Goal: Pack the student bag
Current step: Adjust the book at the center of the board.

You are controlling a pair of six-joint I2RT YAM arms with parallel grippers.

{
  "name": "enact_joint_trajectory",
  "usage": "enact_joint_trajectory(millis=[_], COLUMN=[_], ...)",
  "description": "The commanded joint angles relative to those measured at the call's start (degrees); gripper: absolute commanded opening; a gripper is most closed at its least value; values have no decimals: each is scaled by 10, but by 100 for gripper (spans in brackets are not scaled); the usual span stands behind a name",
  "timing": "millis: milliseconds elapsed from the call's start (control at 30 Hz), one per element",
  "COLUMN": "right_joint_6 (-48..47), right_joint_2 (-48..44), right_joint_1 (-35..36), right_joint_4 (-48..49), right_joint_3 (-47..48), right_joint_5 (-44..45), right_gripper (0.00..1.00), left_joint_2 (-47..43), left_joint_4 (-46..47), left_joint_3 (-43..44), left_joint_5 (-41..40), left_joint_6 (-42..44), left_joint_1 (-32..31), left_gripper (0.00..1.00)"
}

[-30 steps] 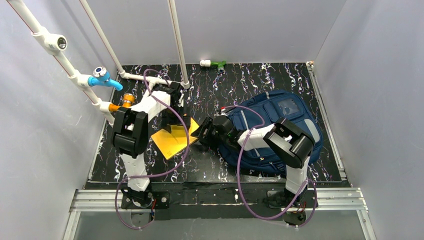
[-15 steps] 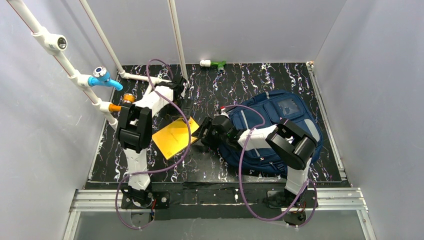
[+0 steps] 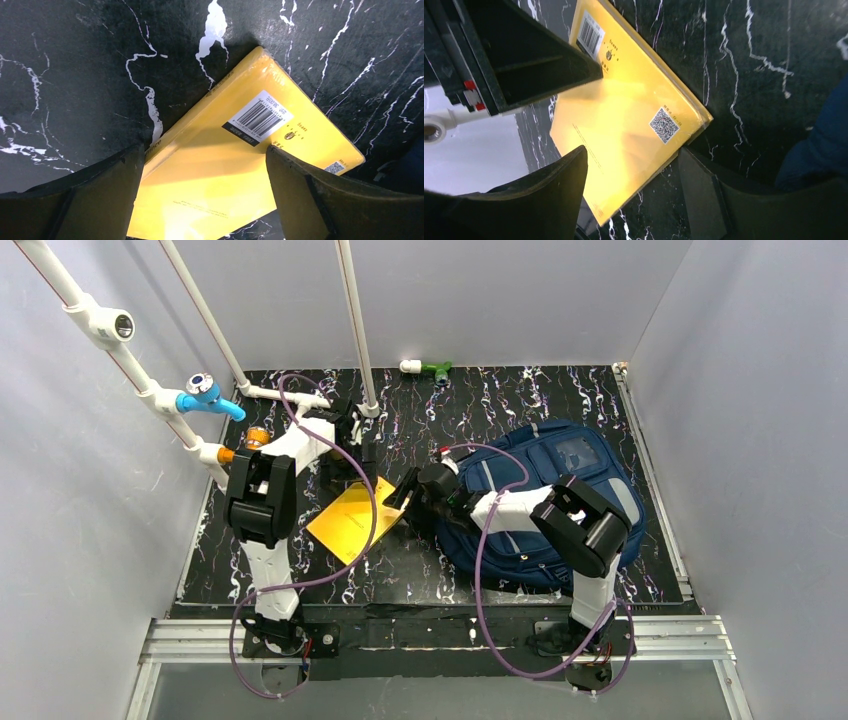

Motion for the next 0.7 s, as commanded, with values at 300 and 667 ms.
enact_joint_trajectory(millis=[300, 667], right_joint_6=[13, 20], right_joint_2=[-20, -71], right_joint_1=[-17, -4], right_joint_4=[175, 151], right_joint_3=[67, 79], right_joint_5=[-103, -95], right_gripper=[65, 59], left_joint_2=[-57, -107], left_joint_4=[51, 141], left_joint_3=[-114, -170], left_joint_5=[165, 223], left_joint_6=[-89, -174], left_joint_1=[-5, -5], left_gripper=[83, 78])
